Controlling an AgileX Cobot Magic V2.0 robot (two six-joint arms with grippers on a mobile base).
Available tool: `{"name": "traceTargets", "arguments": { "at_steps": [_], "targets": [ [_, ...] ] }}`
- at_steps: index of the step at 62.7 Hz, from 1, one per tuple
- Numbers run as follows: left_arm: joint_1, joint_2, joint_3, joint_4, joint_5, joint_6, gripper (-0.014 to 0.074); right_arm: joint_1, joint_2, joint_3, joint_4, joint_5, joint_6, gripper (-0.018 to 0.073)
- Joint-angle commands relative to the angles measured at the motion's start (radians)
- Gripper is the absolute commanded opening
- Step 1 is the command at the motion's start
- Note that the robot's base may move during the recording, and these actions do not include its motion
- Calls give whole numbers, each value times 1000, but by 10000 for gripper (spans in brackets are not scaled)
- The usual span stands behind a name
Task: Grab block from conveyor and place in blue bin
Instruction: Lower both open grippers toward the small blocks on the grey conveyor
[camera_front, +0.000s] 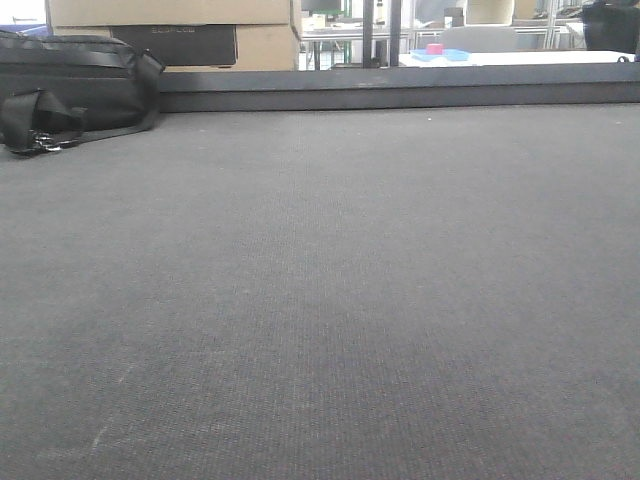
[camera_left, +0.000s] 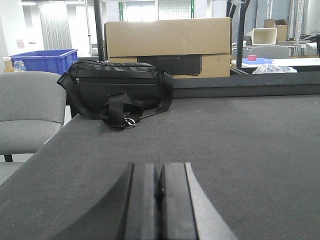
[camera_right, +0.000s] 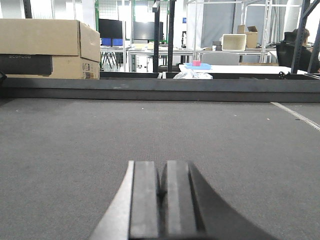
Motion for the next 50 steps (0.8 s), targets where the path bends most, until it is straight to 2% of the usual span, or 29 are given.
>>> {"name": "traceTargets", "arguments": {
  "at_steps": [1,50],
  "targets": [
    [-6,-5,-3,0,-15,-5,-111,-1,7,0,-5,-17,0,-162],
    [-6,-5,-3,0,-32,-5,-111,-1,7,0,-5,-39,0,-162]
  ]
}}
